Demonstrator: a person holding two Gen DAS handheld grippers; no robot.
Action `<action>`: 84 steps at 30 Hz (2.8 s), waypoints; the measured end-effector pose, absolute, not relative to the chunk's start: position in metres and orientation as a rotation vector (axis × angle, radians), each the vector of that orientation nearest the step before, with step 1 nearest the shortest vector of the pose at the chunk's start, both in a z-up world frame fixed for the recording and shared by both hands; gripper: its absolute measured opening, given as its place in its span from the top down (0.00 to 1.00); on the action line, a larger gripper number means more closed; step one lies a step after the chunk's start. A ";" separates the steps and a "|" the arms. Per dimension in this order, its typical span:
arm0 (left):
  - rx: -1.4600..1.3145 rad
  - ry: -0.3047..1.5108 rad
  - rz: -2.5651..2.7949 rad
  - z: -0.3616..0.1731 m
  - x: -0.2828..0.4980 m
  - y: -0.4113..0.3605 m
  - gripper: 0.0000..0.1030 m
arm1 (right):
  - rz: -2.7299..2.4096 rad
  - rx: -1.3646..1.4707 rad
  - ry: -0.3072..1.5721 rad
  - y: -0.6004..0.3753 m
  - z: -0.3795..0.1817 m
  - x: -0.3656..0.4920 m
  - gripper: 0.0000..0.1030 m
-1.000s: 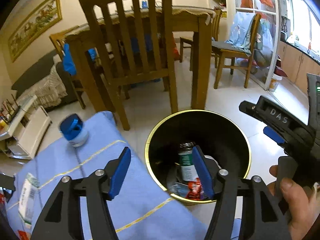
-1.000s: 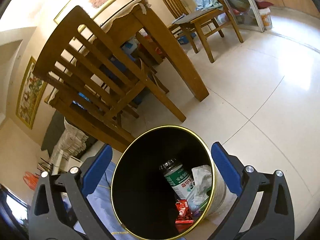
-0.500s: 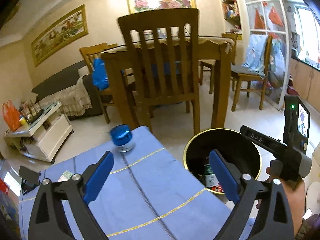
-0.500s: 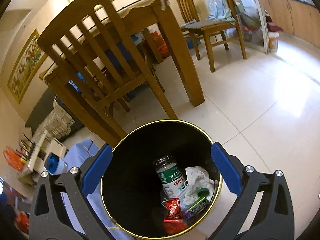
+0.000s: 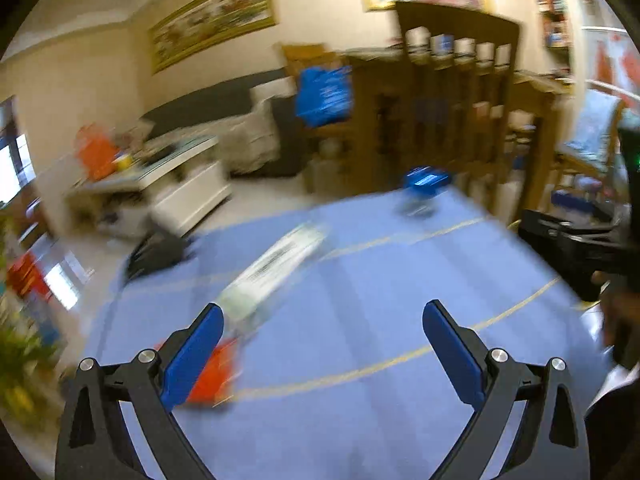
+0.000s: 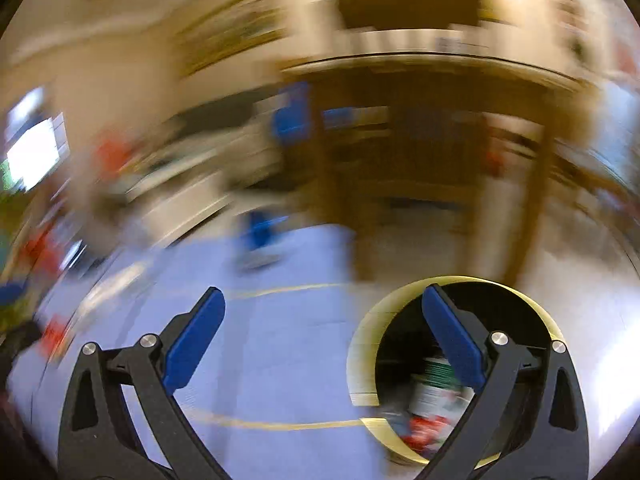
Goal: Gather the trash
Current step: 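Move the right tool to the table and grasp the white-green ointment box, then grasp the red cigarette pack with the left tool while the right tool holds the ointment box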
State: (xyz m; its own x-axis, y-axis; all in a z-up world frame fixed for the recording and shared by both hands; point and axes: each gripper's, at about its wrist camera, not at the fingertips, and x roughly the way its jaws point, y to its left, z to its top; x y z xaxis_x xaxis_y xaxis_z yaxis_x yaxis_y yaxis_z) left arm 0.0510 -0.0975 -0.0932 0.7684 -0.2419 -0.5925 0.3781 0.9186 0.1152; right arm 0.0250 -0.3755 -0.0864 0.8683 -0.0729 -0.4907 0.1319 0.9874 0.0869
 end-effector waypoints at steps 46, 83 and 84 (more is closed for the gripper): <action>-0.024 0.787 -0.138 -0.129 0.092 0.007 0.06 | 0.704 0.410 1.182 -0.235 -0.158 0.147 0.53; -0.019 1.047 0.309 -0.151 0.173 -0.049 0.05 | 0.787 0.751 0.808 -0.315 -0.162 0.094 0.51; 0.044 1.035 0.297 -0.150 0.173 -0.055 0.06 | 0.781 0.756 0.807 -0.316 -0.163 0.094 0.51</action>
